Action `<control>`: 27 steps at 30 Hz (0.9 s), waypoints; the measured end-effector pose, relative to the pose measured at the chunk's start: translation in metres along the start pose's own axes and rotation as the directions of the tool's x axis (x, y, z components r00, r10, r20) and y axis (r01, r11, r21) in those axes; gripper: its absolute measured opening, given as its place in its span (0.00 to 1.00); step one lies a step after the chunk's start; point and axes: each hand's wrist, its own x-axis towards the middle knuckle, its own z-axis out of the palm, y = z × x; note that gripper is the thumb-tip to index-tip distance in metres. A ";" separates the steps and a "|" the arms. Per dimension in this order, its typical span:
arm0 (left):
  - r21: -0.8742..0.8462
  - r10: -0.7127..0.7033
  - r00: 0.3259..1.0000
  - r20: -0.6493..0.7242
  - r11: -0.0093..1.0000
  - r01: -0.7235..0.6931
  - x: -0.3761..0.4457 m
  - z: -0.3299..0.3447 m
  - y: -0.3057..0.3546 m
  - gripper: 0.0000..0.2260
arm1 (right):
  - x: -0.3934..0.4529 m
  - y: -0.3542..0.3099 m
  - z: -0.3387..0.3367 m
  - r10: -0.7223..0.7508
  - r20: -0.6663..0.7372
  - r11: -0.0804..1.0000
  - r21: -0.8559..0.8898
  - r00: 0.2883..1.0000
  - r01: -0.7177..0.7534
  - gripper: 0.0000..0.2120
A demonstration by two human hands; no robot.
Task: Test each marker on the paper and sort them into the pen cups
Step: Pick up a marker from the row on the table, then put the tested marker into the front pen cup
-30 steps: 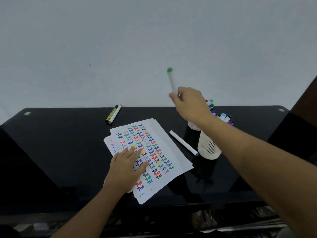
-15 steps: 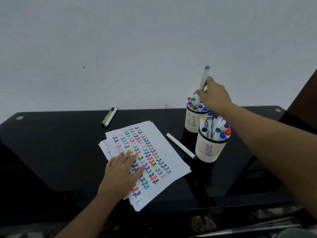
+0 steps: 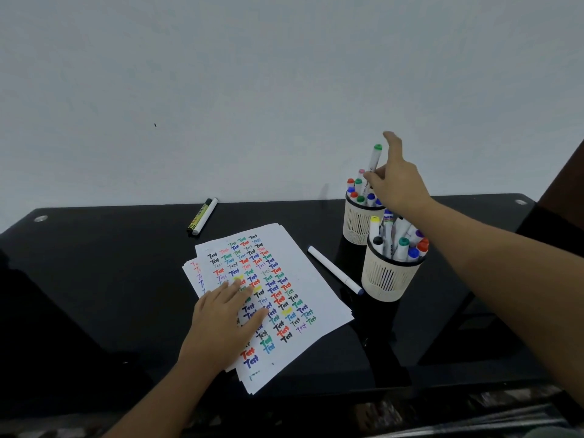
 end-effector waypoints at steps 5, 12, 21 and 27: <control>-0.015 0.002 1.000 -0.015 1.000 -0.003 -0.001 -0.001 0.001 0.52 | 0.002 0.008 0.003 -0.075 0.041 0.991 -0.107 0.996 0.079 0.24; -0.019 0.009 1.000 -0.006 1.000 -0.009 0.000 -0.001 0.001 0.48 | 0.012 0.015 0.005 -0.014 0.234 0.957 -0.277 0.972 0.081 0.18; -0.256 -0.049 0.999 -0.003 0.966 0.047 0.003 -0.009 -0.003 0.36 | 0.002 -0.023 0.009 -0.135 0.204 0.927 -0.321 0.970 0.196 0.17; -0.106 -0.045 0.999 0.029 0.993 0.048 0.016 -0.035 -0.026 0.35 | -0.012 -0.073 0.053 -0.253 0.366 0.903 -0.244 0.895 0.355 0.17</control>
